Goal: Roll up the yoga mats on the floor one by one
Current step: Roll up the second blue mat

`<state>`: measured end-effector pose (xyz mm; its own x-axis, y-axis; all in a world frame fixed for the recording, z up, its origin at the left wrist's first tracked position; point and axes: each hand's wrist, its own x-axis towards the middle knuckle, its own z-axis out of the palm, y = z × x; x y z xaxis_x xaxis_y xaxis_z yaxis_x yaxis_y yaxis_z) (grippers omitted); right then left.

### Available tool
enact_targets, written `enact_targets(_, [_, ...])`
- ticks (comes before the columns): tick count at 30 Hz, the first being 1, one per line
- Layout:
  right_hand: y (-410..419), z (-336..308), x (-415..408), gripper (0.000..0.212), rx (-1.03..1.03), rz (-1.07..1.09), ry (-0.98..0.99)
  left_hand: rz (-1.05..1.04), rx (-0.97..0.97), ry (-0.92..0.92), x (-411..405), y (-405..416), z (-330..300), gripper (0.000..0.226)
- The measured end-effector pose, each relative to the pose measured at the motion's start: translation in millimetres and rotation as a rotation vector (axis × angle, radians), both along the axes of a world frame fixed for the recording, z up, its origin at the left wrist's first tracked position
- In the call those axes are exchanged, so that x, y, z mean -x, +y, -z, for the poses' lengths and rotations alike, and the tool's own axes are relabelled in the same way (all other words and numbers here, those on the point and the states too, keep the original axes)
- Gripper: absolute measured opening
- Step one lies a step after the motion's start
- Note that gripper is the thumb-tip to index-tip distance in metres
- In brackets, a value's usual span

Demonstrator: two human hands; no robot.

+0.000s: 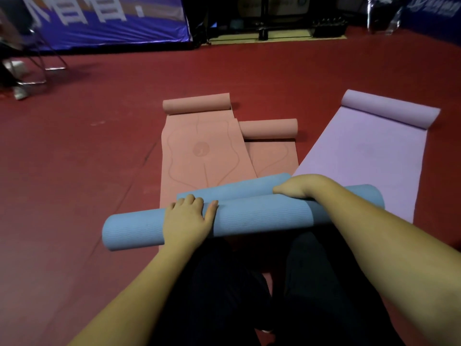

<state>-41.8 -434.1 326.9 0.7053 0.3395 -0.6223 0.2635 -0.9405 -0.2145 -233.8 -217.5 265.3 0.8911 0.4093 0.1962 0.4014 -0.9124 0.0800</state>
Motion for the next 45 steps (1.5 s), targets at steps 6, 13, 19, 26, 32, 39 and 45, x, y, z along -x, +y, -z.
enact_targets(6, [-11,16,4,0.056,-0.077,-0.094,-0.309,0.015,0.037,0.114,-23,11,-5,0.069])
enact_targets(13, [-29,49,36,0.069,-0.057,-0.155,-0.725,-0.001,0.19,0.295,-50,21,-11,0.067])
enact_targets(19, [-28,46,38,0.079,-0.097,-0.144,-0.757,-0.031,0.232,0.386,-56,22,-19,0.07])
enact_targets(26, [-24,28,29,0.06,-0.076,-0.166,-0.647,-0.085,0.319,0.48,-57,25,-35,0.077])
enact_targets(32, [-32,5,31,0.07,-0.002,-0.146,-0.413,-0.121,0.552,0.607,-50,24,-49,0.073])
enact_targets(39, [-19,-4,25,0.071,0.052,-0.13,-0.179,-0.029,0.332,0.26,-27,11,-42,0.048])
enact_targets(45, [-6,-7,10,0.061,0.026,-0.085,-0.016,-0.01,0.092,-0.051,-2,-8,-19,0.041])
